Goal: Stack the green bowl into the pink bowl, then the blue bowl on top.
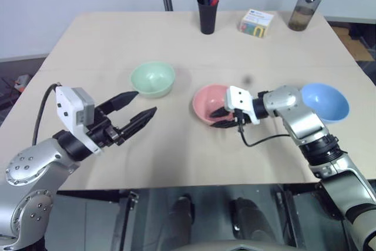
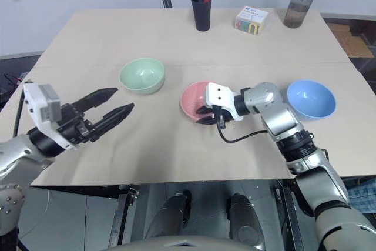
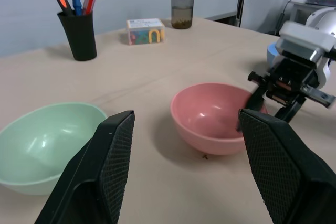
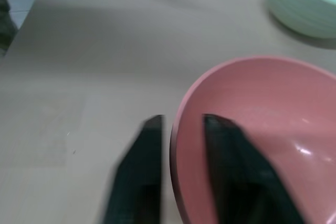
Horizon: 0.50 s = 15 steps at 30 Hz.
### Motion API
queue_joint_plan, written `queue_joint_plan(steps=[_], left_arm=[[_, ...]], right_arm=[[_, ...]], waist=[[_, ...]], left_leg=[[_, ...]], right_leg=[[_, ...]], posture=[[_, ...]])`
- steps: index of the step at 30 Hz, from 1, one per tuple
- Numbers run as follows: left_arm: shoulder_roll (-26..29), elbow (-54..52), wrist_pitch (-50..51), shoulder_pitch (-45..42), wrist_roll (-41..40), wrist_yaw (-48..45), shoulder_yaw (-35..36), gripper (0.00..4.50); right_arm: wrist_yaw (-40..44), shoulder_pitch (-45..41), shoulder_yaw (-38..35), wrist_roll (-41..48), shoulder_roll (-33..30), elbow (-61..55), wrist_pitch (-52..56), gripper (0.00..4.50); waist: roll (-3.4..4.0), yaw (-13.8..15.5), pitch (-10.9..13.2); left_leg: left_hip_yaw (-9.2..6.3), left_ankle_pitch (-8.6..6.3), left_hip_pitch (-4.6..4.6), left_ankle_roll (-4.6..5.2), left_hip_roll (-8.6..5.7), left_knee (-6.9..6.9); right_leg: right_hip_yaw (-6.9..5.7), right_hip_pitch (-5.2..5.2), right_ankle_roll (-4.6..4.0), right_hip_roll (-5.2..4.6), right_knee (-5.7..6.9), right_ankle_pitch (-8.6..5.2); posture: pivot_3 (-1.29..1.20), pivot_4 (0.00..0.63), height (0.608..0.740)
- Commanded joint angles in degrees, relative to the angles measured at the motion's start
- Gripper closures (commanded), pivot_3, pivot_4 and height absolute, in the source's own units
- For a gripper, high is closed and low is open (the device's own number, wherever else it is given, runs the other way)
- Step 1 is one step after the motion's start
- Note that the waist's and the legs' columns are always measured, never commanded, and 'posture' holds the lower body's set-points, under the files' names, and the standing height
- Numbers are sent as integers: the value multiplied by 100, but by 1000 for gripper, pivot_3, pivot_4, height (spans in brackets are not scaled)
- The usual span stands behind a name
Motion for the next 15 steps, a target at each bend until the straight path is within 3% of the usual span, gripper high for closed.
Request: queue_joint_plan(steps=[1, 5, 9, 15], left_arm=[[187, 188, -89, -207, 293, -15, -104, 1147], [362, 350, 116, -391, 840, 369, -308, 1147], [998, 827, 489, -837, 1628, 568, -791, 1147], [1654, 2393, -82, -2458, 3120, -143, -2589, 1147]], right_arm=[[-213, -22, -208, 138, -67, -411, 215, 1498], [-528, 141, -727, 500, -158, -918, 398, 82], [-634, 466, -1333, 1082, -483, -1685, 900, 82], [-1457, 776, -1852, 1297, -532, -2109, 1153, 82]], waist=[[0, 8, 0], [-1, 13, 0], [-2, 39, 0], [-3, 22, -1]], left_leg=[[0, 0, -2, 0, 0, 0], [0, 0, -7, 0, -1, 0], [-6, 0, -10, 0, -1, 0], [-1, 0, -5, 0, 1, 0]], right_leg=[[0, -1, 0, 0, -2, 1], [0, -2, -1, 0, -7, 2], [-5, -2, 2, 1, -5, 0], [-5, -2, 12, 3, -3, -6]], posture=[[0, 150, 740], [0, 150, 740], [0, 150, 740], [0, 150, 740]])
